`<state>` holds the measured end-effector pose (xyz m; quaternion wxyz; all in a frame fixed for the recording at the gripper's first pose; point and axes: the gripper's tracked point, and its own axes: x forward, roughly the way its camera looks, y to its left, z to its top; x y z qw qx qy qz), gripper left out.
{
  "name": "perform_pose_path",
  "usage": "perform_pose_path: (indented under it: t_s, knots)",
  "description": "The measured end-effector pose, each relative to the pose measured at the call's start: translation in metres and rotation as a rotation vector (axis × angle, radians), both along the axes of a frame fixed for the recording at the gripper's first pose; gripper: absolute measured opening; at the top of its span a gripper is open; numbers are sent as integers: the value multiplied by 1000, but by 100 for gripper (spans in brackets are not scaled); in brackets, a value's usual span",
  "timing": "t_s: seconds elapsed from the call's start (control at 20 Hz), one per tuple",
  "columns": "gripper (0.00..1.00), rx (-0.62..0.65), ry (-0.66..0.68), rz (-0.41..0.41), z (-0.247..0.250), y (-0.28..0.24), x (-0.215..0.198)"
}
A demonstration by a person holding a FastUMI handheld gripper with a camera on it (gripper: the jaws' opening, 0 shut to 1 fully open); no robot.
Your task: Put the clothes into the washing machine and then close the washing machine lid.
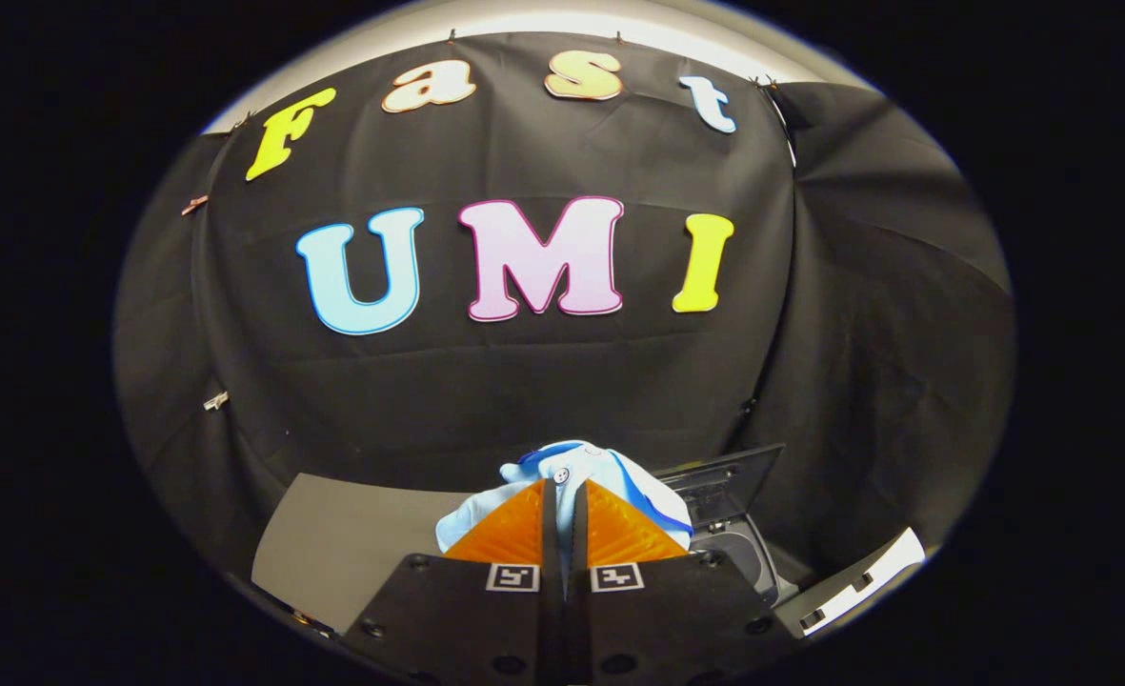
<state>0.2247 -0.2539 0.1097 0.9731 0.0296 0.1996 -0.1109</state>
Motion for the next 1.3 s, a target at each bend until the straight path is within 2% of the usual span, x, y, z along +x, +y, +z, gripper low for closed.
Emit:
perform_pose_path:
  t_s: [0.3, 0.55, 1.1, 1.3]
  knots:
    - [5, -13, 38, -50, -33, -75, -5]
    - [5, -25, 93, -104, -82, -125, -6]
    - [5, -18, 293, -96, -242, -180, -5]
    - [5, -19, 342, -81, -282, -186, 0]
